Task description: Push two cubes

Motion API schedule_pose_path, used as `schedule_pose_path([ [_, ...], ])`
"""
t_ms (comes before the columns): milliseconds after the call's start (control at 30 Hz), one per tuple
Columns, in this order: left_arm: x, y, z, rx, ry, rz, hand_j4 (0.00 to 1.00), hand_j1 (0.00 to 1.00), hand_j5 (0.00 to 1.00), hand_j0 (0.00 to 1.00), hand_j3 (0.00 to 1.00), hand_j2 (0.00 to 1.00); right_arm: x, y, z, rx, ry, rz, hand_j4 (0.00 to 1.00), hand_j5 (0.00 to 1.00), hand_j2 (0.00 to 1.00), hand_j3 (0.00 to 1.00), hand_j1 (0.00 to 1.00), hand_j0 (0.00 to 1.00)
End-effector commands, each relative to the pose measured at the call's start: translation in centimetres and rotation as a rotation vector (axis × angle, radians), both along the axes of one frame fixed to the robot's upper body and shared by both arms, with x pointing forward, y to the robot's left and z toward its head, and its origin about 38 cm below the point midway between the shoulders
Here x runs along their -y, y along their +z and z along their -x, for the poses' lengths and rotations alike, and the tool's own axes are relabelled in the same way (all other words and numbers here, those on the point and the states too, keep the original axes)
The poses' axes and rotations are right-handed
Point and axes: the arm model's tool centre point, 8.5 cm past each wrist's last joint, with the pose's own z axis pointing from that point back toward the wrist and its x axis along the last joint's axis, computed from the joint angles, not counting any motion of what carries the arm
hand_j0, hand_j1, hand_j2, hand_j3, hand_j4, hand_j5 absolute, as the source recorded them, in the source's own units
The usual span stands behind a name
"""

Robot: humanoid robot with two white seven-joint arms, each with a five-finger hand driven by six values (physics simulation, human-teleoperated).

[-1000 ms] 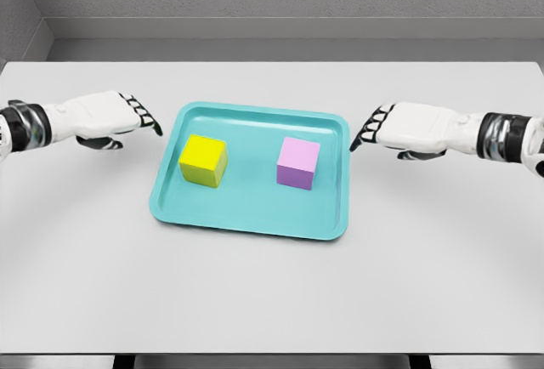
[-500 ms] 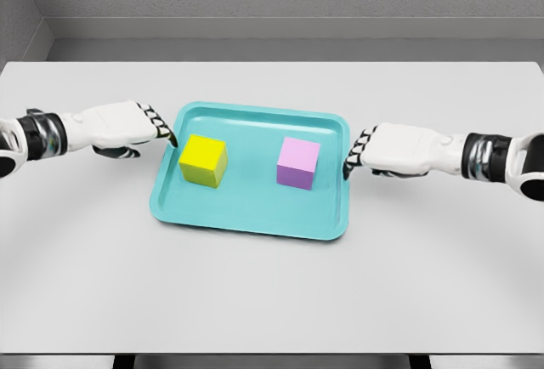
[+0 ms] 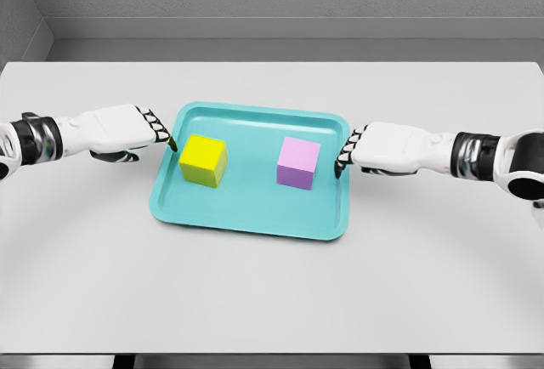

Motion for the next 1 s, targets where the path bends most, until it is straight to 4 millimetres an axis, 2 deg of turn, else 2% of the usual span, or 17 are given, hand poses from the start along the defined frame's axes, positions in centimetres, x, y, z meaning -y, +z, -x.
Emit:
schedule_pose_path([
  [0,0.1,0.0,0.0,0.000,0.001,0.005,0.74,0.74,0.74,0.74,0.74,0.74,-0.2,-0.1,-0.1,-0.003,-0.001,-0.009,0.59,0.59,0.59,0.59,0.59,0.59],
  [200,0.5,-0.1,0.0,-0.003,-0.006,0.011,0.74,0.74,0.74,0.74,0.74,0.74,-0.6,-1.0,-0.4,-0.027,-0.009,-0.019,0.59,0.59,0.59,0.59,0.59,0.59],
  [400,1.8,-0.1,0.6,0.004,-0.043,0.024,0.74,0.74,0.74,0.74,0.74,0.74,-1.2,-1.1,-0.6,-0.016,-0.003,-0.012,0.59,0.59,0.59,0.59,0.59,0.59],
  [467,1.8,-0.1,0.7,0.003,-0.044,0.023,0.74,0.74,0.74,0.74,0.74,0.74,-0.9,-1.3,-1.0,-0.025,-0.019,-0.010,0.59,0.59,0.59,0.59,0.59,0.59],
  [633,2.2,0.2,0.8,0.011,-0.056,0.026,0.74,0.74,0.74,0.74,0.74,0.74,-1.6,-1.5,-1.4,-0.023,-0.016,-0.019,0.59,0.59,0.59,0.59,0.59,0.59],
  [700,3.2,-0.1,0.7,0.006,-0.068,0.041,0.74,0.74,0.74,0.74,0.74,0.74,-1.7,-1.8,-1.8,-0.030,-0.028,-0.020,0.59,0.59,0.59,0.59,0.59,0.59],
  [867,3.8,-0.2,0.7,0.003,-0.076,0.048,0.74,0.74,0.74,0.74,0.74,0.74,-2.0,-1.8,-2.2,-0.025,-0.032,-0.015,0.59,0.59,0.59,0.59,0.59,0.59],
  [967,4.0,-0.3,0.7,0.002,-0.079,0.051,0.74,0.74,0.74,0.74,0.74,0.74,-2.8,-2.5,-2.7,-0.038,-0.028,-0.004,0.59,0.59,0.59,0.59,0.59,0.59],
])
